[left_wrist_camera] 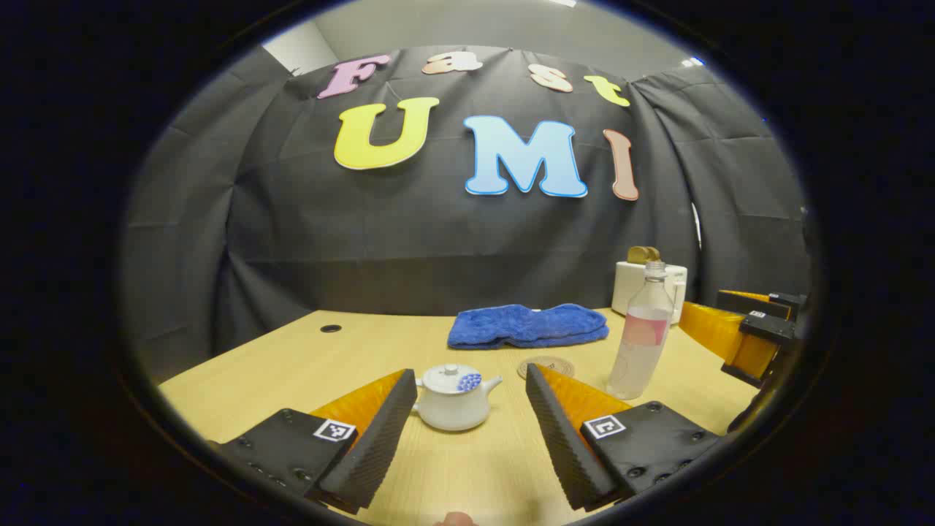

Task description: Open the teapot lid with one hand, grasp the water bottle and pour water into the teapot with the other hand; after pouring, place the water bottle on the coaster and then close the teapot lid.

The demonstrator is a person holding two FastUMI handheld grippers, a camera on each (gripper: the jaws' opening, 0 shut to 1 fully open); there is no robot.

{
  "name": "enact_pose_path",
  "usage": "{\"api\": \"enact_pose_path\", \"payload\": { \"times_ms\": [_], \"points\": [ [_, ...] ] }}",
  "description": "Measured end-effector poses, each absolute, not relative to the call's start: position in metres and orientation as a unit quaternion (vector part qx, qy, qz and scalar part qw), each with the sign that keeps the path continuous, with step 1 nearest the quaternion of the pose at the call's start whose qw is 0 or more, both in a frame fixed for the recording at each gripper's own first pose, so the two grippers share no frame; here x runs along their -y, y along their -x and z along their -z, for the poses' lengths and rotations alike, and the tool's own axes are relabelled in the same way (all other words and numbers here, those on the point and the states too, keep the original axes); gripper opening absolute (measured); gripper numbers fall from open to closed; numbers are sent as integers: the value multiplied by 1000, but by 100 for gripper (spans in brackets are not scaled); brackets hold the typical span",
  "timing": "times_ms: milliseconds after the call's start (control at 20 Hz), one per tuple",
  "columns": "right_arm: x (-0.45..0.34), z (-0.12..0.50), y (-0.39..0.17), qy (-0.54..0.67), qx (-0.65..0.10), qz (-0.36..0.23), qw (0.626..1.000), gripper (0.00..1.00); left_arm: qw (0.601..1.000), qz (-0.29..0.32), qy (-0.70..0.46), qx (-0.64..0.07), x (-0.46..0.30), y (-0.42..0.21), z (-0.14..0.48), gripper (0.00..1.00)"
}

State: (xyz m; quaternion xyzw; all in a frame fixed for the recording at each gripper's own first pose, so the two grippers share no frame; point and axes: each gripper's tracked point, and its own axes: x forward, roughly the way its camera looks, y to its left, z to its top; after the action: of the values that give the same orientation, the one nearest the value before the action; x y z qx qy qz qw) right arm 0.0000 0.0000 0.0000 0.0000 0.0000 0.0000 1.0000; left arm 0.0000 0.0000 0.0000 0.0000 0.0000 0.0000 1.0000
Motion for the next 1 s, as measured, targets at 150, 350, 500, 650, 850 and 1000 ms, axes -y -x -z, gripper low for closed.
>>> {"api": "enact_pose_path", "payload": {
  "times_ms": [150,350,500,650,850,1000],
  "points": [
    [1,-2,1,-1,3,1,1000,98,1000,1,1,0,2,-2,1,99],
    [1,-2,2,-7,3,0,1000,98,1000,-2,-11,1,1,-8,0,99],
    [1,-2,1,-5,4,0,1000,98,1000,-3,-23,8,2,-15,-7,99],
    [3,-4,1,-3,6,1,1000,97,999,-3,-33,16,4,-25,-10,99],
    [4,-5,2,-2,4,3,1000,97,999,-7,-50,20,4,-39,-13,99],
    [5,-5,2,4,3,4,1000,97,999,-5,-50,18,6,-50,-10,99]
  ]
}}
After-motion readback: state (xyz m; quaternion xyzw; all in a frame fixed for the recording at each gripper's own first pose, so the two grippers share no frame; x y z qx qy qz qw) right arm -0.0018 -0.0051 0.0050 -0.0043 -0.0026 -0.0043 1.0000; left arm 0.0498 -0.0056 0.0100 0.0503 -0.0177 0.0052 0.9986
